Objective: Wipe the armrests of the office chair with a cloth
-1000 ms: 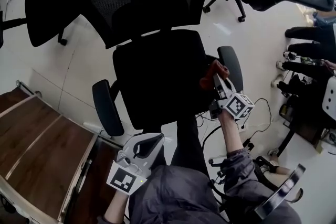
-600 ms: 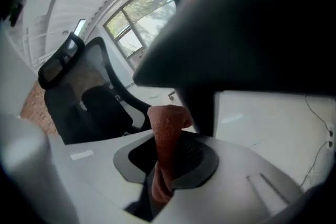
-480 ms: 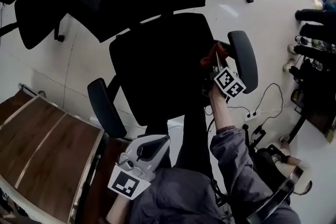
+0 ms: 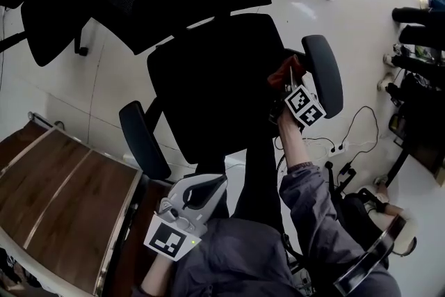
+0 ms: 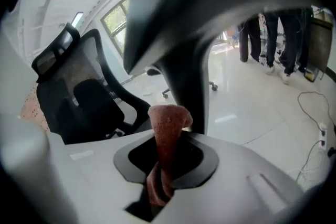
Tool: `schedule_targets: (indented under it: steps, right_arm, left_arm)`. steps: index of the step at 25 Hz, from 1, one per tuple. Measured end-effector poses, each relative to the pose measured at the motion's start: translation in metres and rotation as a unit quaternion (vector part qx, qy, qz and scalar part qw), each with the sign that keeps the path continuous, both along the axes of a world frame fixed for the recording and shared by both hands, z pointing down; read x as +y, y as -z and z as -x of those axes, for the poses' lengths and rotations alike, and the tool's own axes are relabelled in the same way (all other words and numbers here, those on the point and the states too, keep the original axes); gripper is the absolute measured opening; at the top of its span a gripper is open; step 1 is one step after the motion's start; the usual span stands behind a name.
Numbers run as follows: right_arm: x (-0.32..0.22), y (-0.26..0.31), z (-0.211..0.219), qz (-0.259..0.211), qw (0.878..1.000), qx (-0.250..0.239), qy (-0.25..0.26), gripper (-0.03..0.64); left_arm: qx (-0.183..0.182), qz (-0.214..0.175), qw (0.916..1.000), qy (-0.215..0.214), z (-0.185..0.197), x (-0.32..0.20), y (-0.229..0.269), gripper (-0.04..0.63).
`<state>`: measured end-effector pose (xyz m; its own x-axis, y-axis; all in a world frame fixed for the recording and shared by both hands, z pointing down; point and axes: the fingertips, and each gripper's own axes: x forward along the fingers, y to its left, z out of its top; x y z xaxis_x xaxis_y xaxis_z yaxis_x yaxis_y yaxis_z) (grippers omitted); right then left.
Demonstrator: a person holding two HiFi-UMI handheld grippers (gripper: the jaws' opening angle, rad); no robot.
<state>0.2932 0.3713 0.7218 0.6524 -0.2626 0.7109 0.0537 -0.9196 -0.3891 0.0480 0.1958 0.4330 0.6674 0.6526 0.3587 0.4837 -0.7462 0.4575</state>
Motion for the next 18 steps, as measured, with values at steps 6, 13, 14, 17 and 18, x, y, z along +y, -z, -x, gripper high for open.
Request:
schedule_targets:
  steps: [6,13,14,17,18]
  right_arm:
    - [0.002,0.064,0.006,-0.016,1.0,0.019,-0.017,0.06]
    - [-0.006,0.078,0.02,-0.011,1.0,0.007,-0.002,0.06]
    - [-0.007,0.072,0.016,-0.009,1.0,0.006,-0.003,0.06]
    - [-0.004,0.048,0.005,0.008,1.0,0.002,-0.011,0.06]
    - [-0.001,0.038,0.002,0.016,1.0,-0.001,-0.017,0.06]
  left_arm:
    - [0.021,-0.002,0.9998,-0.004,-0.004,-0.003,0.026,0.017]
    - [0.04,0.002,0.9992,0.004,-0.007,-0.016,0.044,0.017]
    - [0.04,0.002,0.9992,0.004,-0.008,-0.018,0.043,0.017]
    - [0.032,0.004,0.9994,0.007,-0.007,-0.021,0.035,0.017]
    - [0.026,0.006,0.9996,0.007,-0.004,-0.021,0.03,0.017]
